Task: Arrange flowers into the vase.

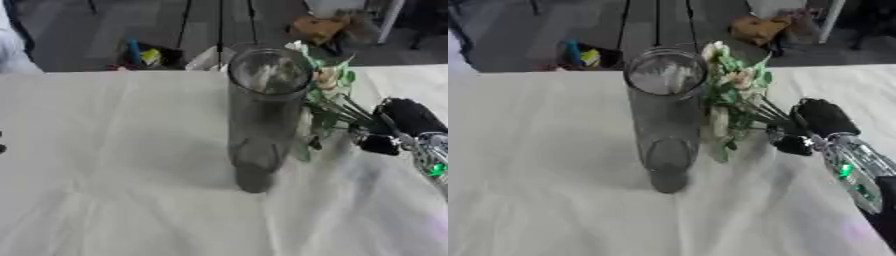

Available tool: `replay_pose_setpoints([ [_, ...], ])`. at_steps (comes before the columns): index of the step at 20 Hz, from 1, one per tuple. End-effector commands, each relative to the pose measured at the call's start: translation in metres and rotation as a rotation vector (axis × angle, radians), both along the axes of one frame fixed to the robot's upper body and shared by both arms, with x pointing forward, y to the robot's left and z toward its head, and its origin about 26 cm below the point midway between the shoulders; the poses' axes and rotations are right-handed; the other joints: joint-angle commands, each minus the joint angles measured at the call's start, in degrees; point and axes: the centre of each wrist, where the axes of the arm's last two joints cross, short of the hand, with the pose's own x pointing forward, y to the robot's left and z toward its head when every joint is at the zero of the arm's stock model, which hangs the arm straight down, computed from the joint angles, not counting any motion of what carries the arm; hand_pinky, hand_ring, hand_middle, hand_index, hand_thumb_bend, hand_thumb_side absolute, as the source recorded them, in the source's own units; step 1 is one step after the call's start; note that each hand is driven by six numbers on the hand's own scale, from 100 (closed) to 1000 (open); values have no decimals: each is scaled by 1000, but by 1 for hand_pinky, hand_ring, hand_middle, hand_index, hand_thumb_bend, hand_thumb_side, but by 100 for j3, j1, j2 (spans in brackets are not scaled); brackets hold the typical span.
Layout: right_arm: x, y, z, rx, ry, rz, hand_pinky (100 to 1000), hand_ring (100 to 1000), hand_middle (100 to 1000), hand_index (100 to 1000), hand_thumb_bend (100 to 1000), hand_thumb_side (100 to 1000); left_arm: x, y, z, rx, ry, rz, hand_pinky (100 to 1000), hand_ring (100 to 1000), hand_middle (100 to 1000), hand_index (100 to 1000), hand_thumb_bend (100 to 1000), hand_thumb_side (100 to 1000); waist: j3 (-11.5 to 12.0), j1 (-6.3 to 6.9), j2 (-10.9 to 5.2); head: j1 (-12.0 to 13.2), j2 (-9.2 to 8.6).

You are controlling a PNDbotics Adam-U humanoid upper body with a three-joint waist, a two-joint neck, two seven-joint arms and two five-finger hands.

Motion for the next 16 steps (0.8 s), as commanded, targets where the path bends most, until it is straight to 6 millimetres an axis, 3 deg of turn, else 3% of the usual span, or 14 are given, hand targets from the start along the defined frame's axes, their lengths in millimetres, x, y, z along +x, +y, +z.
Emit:
replay_pose_setpoints([
  [1, -1, -5, 17, 43, -93, -12, 100, 100, 100, 100, 100, 656, -2, -3, 6, 14, -23, -15, 577, 626, 700, 861, 100, 1000, -13, 4, -16, -11, -69],
  [5, -3, -3, 22, 140, -165, 15, 100, 100, 100, 100, 100, 598, -3, -3, 6, 16, -22, -14, 576, 625, 697, 858, 100, 1000, -30, 8, -23, 3, -70],
  [16, -14, 7, 46, 324, -329, 64, 100, 100, 100, 100, 100, 549, -3, -2, 6, 19, -21, -14, 576, 625, 696, 856, 100, 1000, -67, 14, -42, 42, -87],
])
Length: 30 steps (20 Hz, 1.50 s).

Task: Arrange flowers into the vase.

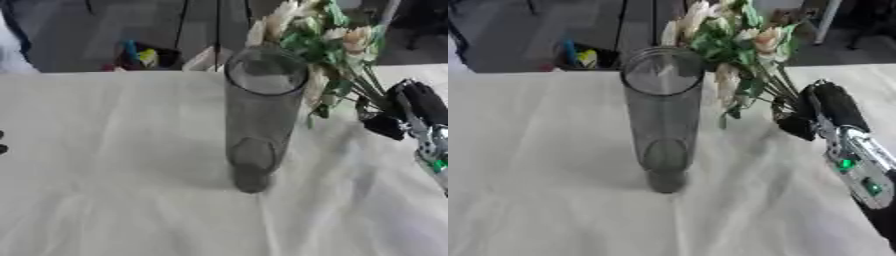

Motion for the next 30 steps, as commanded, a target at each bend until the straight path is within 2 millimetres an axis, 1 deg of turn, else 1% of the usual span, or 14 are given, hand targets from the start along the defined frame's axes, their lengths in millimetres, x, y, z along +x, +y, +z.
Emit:
replay_pose_setpoints([
  [1, -8, -3, 29, 17, -93, -1, 100, 100, 100, 100, 100, 542, -3, -2, 6, 16, -24, -12, 576, 625, 696, 855, 100, 1000, -10, 13, -44, 33, -90],
  [4, -12, 2, 37, 58, -127, 11, 100, 100, 100, 100, 100, 539, -3, -2, 6, 16, -24, -12, 576, 625, 696, 855, 100, 1000, -12, 13, -48, 39, -97],
  [8, -13, 3, 38, 74, -134, 15, 100, 100, 100, 100, 100, 539, -3, -2, 6, 16, -24, -12, 576, 625, 696, 855, 100, 1000, -10, 12, -48, 38, -98],
  [9, -13, 4, 40, 80, -145, 18, 100, 100, 100, 100, 100, 522, -3, -2, 6, 16, -24, -12, 575, 625, 696, 855, 100, 1000, -12, 12, -54, 42, -101],
  [10, -14, 6, 44, 92, -162, 22, 100, 100, 100, 100, 100, 499, -3, -2, 6, 17, -24, -12, 575, 626, 696, 854, 100, 1000, -14, 10, -59, 49, -105],
  [13, -19, 15, 60, 149, -217, 38, 100, 100, 100, 100, 100, 480, -3, -2, 6, 18, -23, -11, 575, 626, 697, 854, 100, 1000, -6, -5, -81, 75, -133],
  [27, -39, 43, 100, 313, -252, 166, 100, 100, 100, 100, 100, 425, -3, -1, 7, 30, -23, -18, 575, 627, 698, 854, 100, 1000, 65, -73, -128, 103, -157],
  [28, -39, 45, 104, 324, -259, 179, 100, 100, 100, 100, 100, 423, -3, -1, 7, 32, -23, -19, 575, 627, 698, 854, 100, 1000, 74, -79, -133, 104, -151],
  [29, -40, 48, 108, 335, -268, 191, 100, 100, 100, 100, 100, 447, -3, -1, 7, 33, -22, -20, 575, 627, 698, 855, 100, 1000, 83, -85, -140, 106, -139],
  [30, -41, 51, 112, 346, -278, 202, 100, 100, 100, 100, 100, 420, -3, -1, 7, 35, -21, -21, 575, 627, 698, 855, 100, 1000, 94, -91, -148, 109, -130],
])
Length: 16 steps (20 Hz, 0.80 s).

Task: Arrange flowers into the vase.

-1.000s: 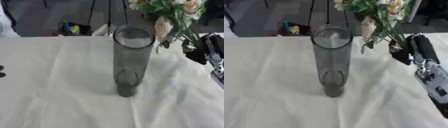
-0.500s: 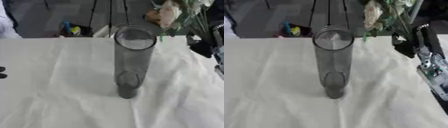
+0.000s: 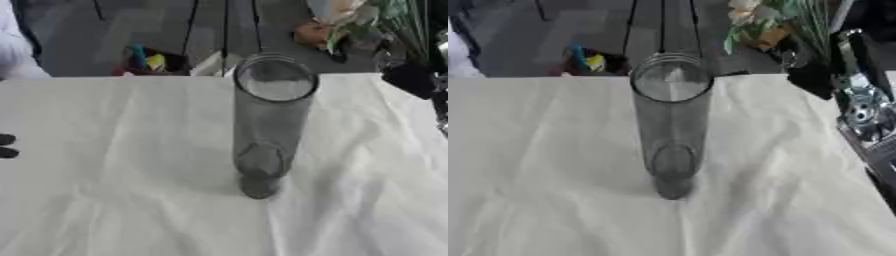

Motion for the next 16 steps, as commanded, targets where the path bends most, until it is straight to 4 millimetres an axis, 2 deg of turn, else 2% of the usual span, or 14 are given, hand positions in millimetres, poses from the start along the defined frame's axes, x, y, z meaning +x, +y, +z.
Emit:
replay_pose_setpoints([
  [1, -9, 5, 27, 10, -67, 26, 100, 100, 100, 100, 100, 415, -3, 0, 7, 26, -25, -11, 575, 627, 698, 855, 100, 1000, 20, -95, -155, 18, -25],
  [12, -9, 37, 78, 180, -240, 162, 100, 100, 100, 100, 100, 353, -3, 2, 5, 41, -12, -16, 574, 627, 699, 854, 100, 1000, 94, -186, -264, -64, 92],
  [16, -8, 45, 87, 234, -284, 219, 100, 100, 100, 100, 100, 340, -4, 2, 4, 43, -9, -16, 574, 628, 699, 854, 100, 1000, 118, -190, -299, -95, 127],
])
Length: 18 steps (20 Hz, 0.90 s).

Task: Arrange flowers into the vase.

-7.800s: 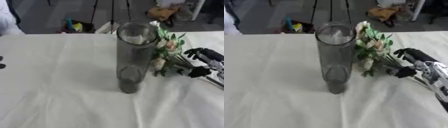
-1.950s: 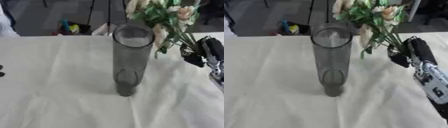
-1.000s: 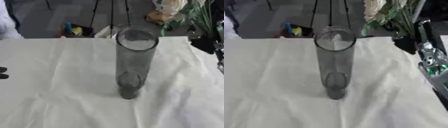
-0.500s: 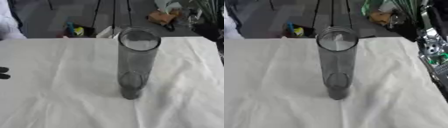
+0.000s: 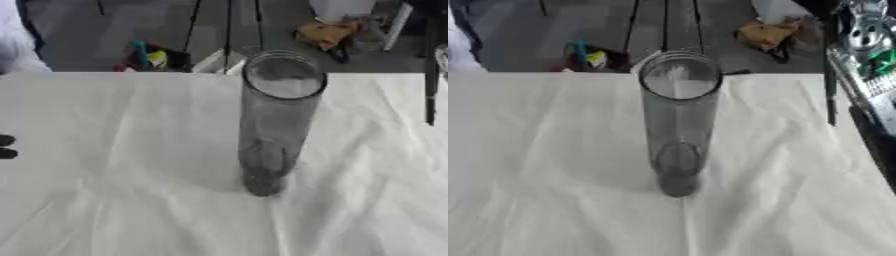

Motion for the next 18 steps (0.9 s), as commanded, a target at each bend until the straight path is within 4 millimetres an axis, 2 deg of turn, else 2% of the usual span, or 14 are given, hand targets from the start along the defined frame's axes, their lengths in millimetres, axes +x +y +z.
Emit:
replay_pose_setpoints([
  [1, -5, 3, 15, 38, -65, 38, 100, 100, 100, 100, 100, 337, -3, 1, 6, 26, -21, -9, 574, 628, 699, 854, 100, 1000, 34, -77, -267, -58, 47],
  [9, -3, 18, 38, 150, -195, 158, 100, 100, 100, 100, 100, 318, -4, 2, 4, 35, -10, -16, 574, 627, 696, 854, 100, 1000, 49, -11, -383, -151, 111],
  [18, 5, 34, 53, 254, -207, 236, 100, 100, 100, 100, 100, 291, -5, 3, 0, 43, 3, -19, 574, 624, 696, 854, 100, 1000, 21, 44, -457, -123, 143],
])
